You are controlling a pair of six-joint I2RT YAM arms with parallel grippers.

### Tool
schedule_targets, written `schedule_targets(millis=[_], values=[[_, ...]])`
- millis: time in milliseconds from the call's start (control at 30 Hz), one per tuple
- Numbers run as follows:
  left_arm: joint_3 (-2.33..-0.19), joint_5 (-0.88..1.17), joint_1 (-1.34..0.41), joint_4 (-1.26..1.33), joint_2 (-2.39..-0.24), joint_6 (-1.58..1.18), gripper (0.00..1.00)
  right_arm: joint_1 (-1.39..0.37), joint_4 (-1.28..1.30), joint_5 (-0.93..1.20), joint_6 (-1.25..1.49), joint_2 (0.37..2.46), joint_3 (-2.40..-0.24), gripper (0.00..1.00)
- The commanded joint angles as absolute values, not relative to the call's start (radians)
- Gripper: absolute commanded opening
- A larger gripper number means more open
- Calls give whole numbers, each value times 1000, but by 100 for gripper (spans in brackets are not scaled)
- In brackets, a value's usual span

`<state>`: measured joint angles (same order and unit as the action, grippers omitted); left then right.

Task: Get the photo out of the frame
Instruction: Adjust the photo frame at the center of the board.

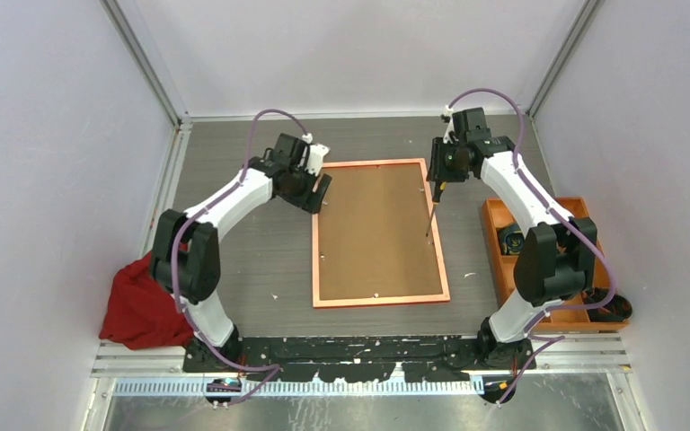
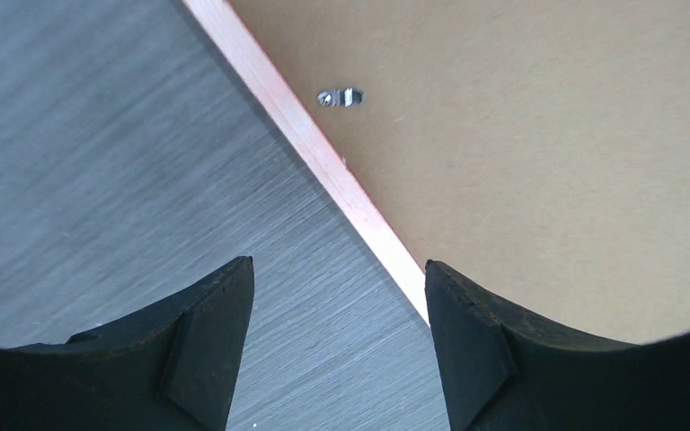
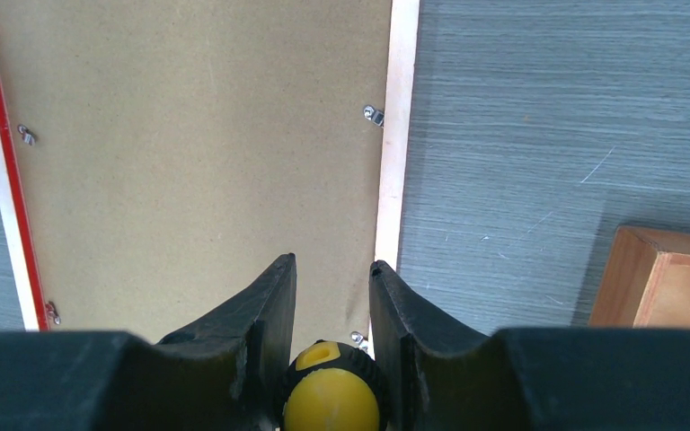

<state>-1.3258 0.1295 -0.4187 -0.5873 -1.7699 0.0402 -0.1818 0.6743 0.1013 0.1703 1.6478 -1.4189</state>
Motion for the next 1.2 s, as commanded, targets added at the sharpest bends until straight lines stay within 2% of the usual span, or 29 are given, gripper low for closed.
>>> schedule_targets(millis=[0, 433, 700, 833, 1167], values=[[-1367, 176, -472, -583, -1649, 131, 71, -190, 647, 91, 149, 1653, -1441, 1], [-1112, 346, -805, -514, -1477, 387, 73, -188, 669, 123, 94, 1637, -1443, 1], [-1025, 323, -932, -487, -1479, 426, 73, -233, 709, 38, 55, 1686, -1484, 1], [-1017, 341, -965, -470, -1490, 415, 73, -275, 716, -55, 29, 1706, -1508, 1], [-1114, 362, -1052, -504, -1565, 420, 71, -311, 713, -115, 37, 1730, -1550, 1]])
